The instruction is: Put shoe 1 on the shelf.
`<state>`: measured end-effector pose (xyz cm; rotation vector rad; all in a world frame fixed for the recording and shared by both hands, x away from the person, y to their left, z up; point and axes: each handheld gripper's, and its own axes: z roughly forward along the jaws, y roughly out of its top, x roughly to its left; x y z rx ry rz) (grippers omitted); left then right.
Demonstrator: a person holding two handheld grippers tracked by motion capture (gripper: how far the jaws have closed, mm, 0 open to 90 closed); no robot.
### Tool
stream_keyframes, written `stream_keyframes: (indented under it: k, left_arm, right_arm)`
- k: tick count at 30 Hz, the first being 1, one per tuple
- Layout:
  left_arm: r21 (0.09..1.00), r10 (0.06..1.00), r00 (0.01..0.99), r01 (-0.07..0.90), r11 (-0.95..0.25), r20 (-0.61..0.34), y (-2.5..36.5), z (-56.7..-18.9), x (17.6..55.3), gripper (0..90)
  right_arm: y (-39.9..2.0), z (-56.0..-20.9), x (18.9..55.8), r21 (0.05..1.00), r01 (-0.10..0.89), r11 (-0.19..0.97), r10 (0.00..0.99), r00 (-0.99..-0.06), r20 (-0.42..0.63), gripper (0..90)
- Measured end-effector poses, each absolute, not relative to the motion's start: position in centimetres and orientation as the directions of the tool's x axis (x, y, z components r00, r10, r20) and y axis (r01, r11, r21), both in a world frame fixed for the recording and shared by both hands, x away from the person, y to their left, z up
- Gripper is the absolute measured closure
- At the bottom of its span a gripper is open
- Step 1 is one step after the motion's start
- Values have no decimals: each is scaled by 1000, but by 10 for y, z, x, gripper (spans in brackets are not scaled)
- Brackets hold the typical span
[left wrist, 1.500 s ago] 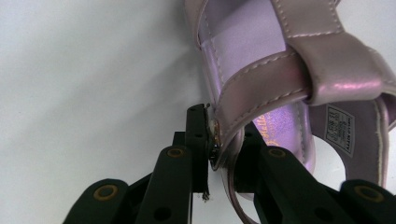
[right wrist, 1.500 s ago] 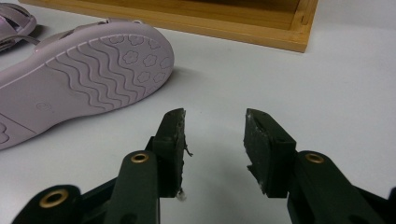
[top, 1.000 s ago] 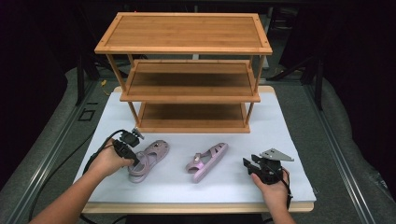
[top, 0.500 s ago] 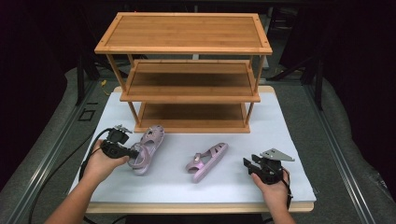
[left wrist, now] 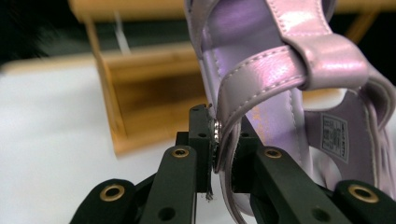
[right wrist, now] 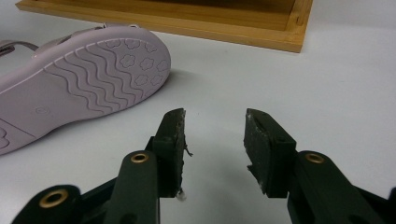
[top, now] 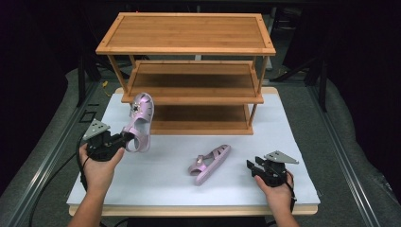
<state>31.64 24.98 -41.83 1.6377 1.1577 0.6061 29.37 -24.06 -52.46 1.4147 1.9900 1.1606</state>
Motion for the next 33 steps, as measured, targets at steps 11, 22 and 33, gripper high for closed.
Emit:
stream_keyframes:
  k: [11,22,33]
  left_arm:
    - [951,922,346,300,67,-174,224,-407,337,828]
    - [957,925,344,285,58,-159,196,-378,368,829]
    - [951,926,341,306,54,-162,174,-360,404,828]
  right_arm:
    - [-242,-525,295,823,555,119,913,-388,130,582]
    - [-245,-525,295,829,549,103,908,-391,147,584]
    - [-246,-524,294,836,542,89,907,-392,157,584]
